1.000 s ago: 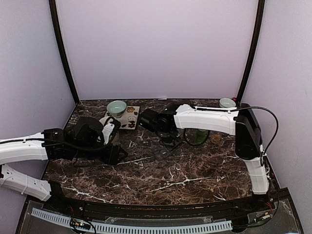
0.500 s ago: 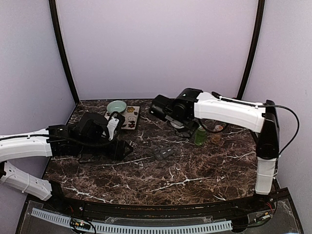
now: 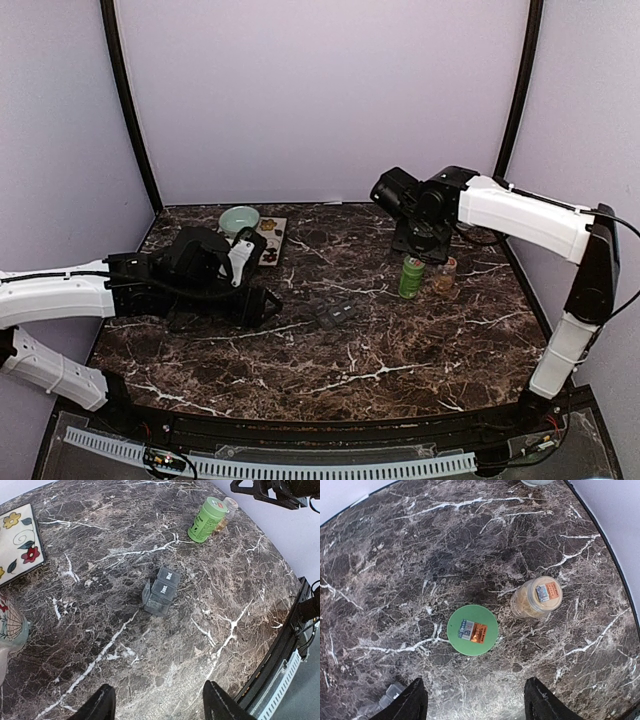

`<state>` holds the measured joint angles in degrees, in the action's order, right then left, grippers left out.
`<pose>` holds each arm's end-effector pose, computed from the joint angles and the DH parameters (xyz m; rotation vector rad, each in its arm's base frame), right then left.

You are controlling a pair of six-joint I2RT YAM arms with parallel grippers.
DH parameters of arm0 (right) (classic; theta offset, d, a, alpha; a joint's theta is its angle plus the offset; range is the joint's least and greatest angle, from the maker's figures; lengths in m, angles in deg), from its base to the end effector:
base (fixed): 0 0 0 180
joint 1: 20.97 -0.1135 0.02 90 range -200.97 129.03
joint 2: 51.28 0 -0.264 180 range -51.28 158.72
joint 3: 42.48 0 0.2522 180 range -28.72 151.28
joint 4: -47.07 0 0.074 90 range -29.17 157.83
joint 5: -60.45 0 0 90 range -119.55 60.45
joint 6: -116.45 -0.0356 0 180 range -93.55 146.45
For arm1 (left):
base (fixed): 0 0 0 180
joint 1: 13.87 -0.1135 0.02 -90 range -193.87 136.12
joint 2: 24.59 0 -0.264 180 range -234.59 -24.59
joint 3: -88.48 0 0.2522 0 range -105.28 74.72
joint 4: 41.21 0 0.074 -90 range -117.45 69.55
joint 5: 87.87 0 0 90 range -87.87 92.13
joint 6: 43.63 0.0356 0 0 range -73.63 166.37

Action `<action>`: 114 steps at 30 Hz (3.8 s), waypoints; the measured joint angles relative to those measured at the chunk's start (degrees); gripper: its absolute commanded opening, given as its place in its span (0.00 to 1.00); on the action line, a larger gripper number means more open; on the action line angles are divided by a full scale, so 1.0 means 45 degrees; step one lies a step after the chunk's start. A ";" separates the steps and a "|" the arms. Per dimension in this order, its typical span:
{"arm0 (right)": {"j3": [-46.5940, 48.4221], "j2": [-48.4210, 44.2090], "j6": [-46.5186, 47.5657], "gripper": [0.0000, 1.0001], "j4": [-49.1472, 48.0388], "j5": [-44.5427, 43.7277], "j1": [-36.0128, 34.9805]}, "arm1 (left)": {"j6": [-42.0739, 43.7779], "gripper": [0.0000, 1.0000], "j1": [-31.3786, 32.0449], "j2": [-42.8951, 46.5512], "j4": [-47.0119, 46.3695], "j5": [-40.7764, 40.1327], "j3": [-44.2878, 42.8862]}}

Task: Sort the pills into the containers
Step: Pick up the pill bottle from the center of the board.

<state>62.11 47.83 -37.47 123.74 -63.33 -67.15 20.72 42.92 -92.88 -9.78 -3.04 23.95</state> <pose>0.2540 0.2361 0.3002 0.5048 2.4269 -0.0945 0.1470 -0.2187 0.2792 0.5589 2.2039 -0.6994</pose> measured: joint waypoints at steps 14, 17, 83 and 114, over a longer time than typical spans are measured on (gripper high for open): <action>0.0257 0.0855 0.3293 0.72 -0.0005 0.2477 0.1486 | 0.0573 0.64 -0.0661 -0.0253 -0.0301 0.0923 -0.0175; 0.0262 0.1001 0.3657 0.73 -0.0092 0.2827 0.1710 | 0.0612 0.64 -0.0918 -0.0253 -0.0306 0.1103 -0.0175; 0.0923 0.2647 0.5226 0.31 -0.0724 0.4658 0.2822 | 0.0899 0.63 -0.1851 -0.0588 -0.0627 0.2055 -0.0175; -0.0359 0.0855 0.5382 0.00 -0.2098 0.5950 0.2035 | 0.0534 0.81 -0.1914 -0.0583 -0.0471 0.2205 -0.0733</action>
<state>60.49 51.67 -13.25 114.30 -36.55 -57.99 23.12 34.31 -95.50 -11.90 6.88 20.65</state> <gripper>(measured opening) 0.504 0.797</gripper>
